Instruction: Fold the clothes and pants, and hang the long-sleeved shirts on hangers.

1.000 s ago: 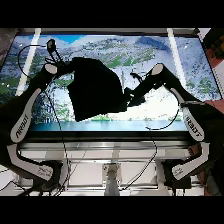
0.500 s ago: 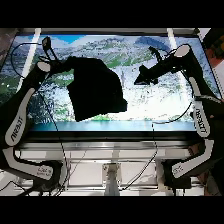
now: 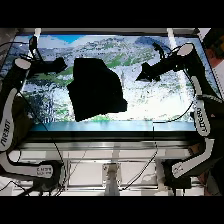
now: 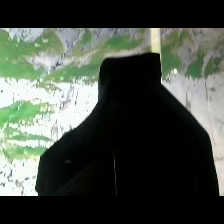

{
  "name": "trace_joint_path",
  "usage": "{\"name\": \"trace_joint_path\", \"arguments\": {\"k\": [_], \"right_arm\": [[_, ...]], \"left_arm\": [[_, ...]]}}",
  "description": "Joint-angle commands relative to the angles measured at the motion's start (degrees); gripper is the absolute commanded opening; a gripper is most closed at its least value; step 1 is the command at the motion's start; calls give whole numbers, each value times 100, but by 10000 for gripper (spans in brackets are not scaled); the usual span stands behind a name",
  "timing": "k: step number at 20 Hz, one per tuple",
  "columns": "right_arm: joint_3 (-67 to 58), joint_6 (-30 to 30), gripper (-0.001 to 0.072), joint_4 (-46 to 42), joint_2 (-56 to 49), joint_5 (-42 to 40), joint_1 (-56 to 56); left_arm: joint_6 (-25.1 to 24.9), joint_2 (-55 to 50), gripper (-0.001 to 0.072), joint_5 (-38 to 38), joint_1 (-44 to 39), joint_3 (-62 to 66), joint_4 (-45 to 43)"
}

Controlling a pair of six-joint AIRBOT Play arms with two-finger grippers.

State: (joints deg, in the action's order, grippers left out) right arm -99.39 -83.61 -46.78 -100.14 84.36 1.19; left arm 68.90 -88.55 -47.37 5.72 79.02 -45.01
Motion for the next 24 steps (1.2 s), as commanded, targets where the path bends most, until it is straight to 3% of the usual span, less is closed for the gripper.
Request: {"name": "trace_joint_path", "arguments": {"k": [1,5,10,11,12,13,14,19,24], "right_arm": [[-4,85,24,4,-4,-13,-96],[-4,83,24,42,-4,-15,-138],[-4,83,24,216,-7,-59,-138],[-4,83,24,219,-4,-57,-138],[-4,83,24,223,-4,-57,-138],[-4,83,24,223,-7,-57,-138],[-4,83,24,236,-4,-55,-138],[-4,83,25,518,-4,-33,-138],[-4,83,24,518,-4,-33,-138]], "left_arm": [[-533,114,12,-1884,358,-293,-7],[-531,1010,12,-1937,671,-2092,-186],[-389,2306,15,-1838,737,-4559,660],[-205,2398,44,-1773,734,-4881,756],[-177,2417,135,-1742,734,-5134,761],[-98,2415,300,-1628,734,-5337,763],[107,2415,375,-1451,734,-5466,765],[142,2417,373,-138,734,-5532,837],[-26,2415,373,140,682,-5532,1561]]}}
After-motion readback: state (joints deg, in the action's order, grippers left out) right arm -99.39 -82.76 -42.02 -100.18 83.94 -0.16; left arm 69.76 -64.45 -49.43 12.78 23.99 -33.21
